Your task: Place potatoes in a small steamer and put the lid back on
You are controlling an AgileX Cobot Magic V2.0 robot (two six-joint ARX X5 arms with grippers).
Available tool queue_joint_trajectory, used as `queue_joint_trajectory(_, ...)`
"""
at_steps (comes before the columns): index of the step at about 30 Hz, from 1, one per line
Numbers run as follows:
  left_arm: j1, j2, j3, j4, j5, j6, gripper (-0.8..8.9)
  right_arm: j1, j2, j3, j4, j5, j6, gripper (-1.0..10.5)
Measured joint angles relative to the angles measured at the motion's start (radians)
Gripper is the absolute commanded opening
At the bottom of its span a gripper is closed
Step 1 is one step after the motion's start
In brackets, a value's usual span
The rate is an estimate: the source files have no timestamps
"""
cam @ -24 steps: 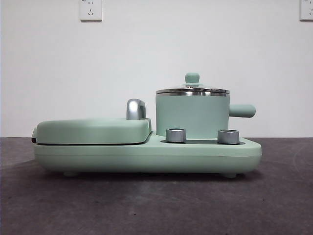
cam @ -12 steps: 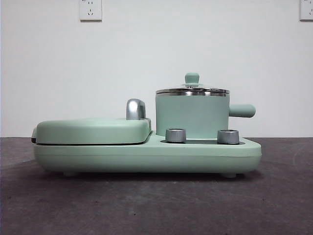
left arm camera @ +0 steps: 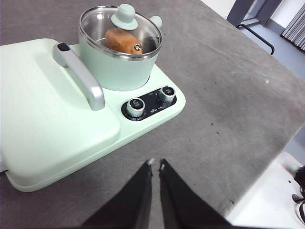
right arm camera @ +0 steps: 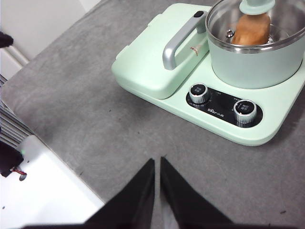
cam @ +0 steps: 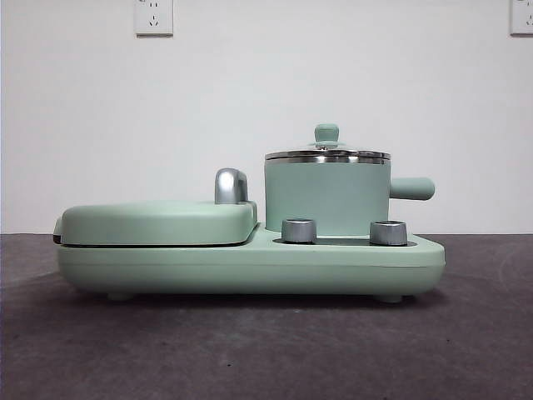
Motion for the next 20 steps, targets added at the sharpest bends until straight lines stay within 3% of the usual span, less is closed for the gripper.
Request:
queue_joint_trajectory(4,0.079,-0.110,-0.173,0.234,0.013,0.000,0.27,0.000,0.000,0.000,0.000,0.000,0.000,0.2)
queue_joint_trajectory(9,0.289,-0.321,-0.486,0.528,0.019,0.039,0.27,0.000,0.000,0.000,0.000,0.000,0.000,0.2)
queue_joint_trajectory(14,0.499,-0.487,-0.714,0.526,0.013,0.102,0.27,0.000,0.000,0.000,0.000,0.000,0.000,0.2)
queue_joint_trajectory(20,0.609,-0.584,-0.834,0.534,-0.105,0.151,0.27,0.000,0.000,0.000,0.000,0.000,0.000,0.2)
